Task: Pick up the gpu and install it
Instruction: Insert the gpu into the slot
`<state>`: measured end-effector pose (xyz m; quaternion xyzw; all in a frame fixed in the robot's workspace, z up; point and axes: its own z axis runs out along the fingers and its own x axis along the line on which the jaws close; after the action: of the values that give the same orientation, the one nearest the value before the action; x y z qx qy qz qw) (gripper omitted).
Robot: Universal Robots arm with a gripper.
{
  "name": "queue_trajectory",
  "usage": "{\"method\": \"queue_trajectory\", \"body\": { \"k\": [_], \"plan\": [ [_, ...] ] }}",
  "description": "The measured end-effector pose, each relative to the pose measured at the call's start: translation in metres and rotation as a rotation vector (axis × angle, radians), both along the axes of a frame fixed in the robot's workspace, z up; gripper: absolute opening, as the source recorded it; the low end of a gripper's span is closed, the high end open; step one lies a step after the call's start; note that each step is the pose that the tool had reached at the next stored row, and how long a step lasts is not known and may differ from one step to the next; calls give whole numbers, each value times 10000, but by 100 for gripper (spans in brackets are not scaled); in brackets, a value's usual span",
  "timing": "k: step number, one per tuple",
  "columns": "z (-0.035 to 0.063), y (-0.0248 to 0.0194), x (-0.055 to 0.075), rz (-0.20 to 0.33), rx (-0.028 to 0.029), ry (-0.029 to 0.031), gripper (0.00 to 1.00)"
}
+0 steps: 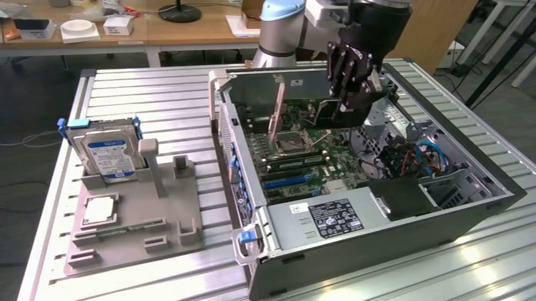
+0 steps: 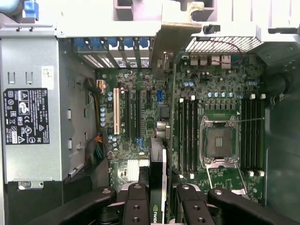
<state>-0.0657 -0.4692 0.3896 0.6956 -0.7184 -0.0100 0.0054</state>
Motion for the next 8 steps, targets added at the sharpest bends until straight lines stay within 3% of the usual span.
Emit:
{"method": "queue_trajectory", "body": {
  "k": [8],
  "plan": [
    [-141, 3, -1, 1, -55, -54, 27]
  ]
}}
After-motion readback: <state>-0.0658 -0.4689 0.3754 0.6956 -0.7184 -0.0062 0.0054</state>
